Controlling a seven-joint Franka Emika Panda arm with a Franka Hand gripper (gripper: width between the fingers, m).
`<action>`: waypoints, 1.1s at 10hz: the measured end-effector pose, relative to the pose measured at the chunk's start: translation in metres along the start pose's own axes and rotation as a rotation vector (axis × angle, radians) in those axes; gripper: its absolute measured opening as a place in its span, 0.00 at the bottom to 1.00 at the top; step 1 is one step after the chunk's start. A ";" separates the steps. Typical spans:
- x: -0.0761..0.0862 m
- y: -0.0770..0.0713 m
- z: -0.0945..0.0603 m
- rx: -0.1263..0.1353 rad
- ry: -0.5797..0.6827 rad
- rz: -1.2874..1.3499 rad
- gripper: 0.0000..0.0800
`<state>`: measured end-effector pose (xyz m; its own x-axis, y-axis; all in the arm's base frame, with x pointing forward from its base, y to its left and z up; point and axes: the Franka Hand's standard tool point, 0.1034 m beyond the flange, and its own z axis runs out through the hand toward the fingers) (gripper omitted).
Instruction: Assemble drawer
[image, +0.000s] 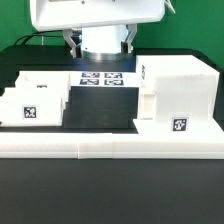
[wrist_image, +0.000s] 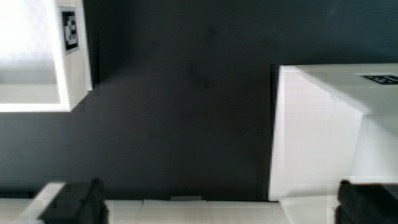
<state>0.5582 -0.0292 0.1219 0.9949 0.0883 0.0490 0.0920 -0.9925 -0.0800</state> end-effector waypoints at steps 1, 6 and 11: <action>-0.001 0.001 0.001 0.000 -0.001 -0.001 0.81; -0.041 0.057 0.035 -0.035 -0.013 -0.066 0.81; -0.056 0.077 0.067 -0.057 -0.034 -0.049 0.81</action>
Offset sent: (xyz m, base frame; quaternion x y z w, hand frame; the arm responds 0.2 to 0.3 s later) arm -0.0297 -0.0370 -0.0266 0.0089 0.0192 -0.0166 0.9996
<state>0.5127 -0.1050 0.0458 0.9901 0.1390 0.0171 0.1394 -0.9900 -0.0212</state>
